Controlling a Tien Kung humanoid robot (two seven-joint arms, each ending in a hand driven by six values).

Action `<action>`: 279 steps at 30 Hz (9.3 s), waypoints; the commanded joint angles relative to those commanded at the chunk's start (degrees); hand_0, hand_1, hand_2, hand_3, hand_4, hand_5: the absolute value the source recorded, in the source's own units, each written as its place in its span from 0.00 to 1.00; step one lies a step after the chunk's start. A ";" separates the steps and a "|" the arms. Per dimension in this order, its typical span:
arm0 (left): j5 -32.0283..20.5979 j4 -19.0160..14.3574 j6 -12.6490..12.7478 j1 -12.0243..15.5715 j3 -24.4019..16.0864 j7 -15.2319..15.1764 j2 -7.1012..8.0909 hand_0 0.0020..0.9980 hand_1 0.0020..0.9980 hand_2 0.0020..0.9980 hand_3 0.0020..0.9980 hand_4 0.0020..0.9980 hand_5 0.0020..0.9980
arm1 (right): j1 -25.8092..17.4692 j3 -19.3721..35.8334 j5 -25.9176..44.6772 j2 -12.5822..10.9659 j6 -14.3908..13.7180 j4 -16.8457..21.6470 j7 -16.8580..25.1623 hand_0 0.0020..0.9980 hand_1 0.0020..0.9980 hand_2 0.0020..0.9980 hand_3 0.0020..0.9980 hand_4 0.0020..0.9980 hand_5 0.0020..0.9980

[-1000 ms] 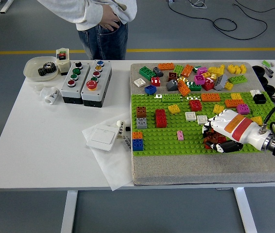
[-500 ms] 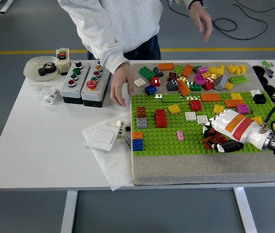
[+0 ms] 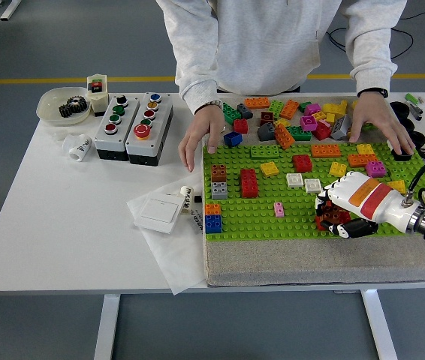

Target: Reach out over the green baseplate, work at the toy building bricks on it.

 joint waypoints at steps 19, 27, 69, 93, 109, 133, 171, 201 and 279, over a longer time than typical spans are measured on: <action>-0.21 0.00 -0.01 -0.11 0.17 -0.02 0.02 0.76 0.80 0.85 0.76 0.79 0.70 | -0.02 0.50 -0.05 0.11 0.61 -0.14 -0.54 0.35 0.50 0.70 0.72 0.89 0.29; 0.54 0.00 -0.06 0.01 -0.51 0.10 -0.07 0.76 0.80 0.85 0.76 0.79 0.70 | -0.26 0.46 0.02 -0.12 0.11 0.28 -0.12 0.35 0.50 0.71 0.75 0.87 0.27; 1.04 0.00 -0.25 0.48 -0.25 0.10 0.16 0.76 0.80 0.85 0.75 0.79 0.70 | -12.63 13.34 44.41 -5.72 5.39 29.62 -30.25 0.70 0.69 0.73 0.57 0.75 0.44; 0.53 0.00 -0.26 0.26 0.18 0.07 0.16 0.76 0.80 0.85 0.75 0.79 0.70 | -11.98 11.10 28.23 -6.05 11.86 33.03 -32.13 0.68 0.67 0.73 0.57 0.75 0.44; 0.48 0.00 -0.26 0.21 0.28 0.06 0.16 0.76 0.80 0.84 0.75 0.79 0.70 | -11.12 10.71 16.16 -6.00 16.14 31.16 -31.72 0.66 0.66 0.71 0.57 0.77 0.45; 1.72 0.00 -0.35 0.58 -0.57 0.26 0.13 0.76 0.79 0.85 0.75 0.79 0.70 | -10.82 9.21 16.14 -6.28 16.53 29.57 -30.97 0.65 0.65 0.70 0.57 0.81 0.48; 0.83 0.00 -0.26 0.14 0.05 0.03 0.19 0.76 0.79 0.84 0.75 0.79 0.69 | -11.67 10.24 16.51 -6.24 16.81 28.78 -30.86 0.64 0.64 0.70 0.58 0.83 0.50; 1.64 0.00 -0.23 0.70 -0.63 0.20 0.00 0.76 0.79 0.85 0.76 0.79 0.69 | -12.16 10.35 16.00 -6.18 16.36 28.87 -30.85 0.65 0.64 0.70 0.58 0.84 0.51; 0.12 0.00 0.07 -0.10 1.17 0.37 0.24 0.76 0.80 0.85 0.75 0.78 0.70 | 5.05 4.07 4.83 2.87 12.02 -8.27 -22.51 0.67 0.66 0.71 0.65 0.87 0.36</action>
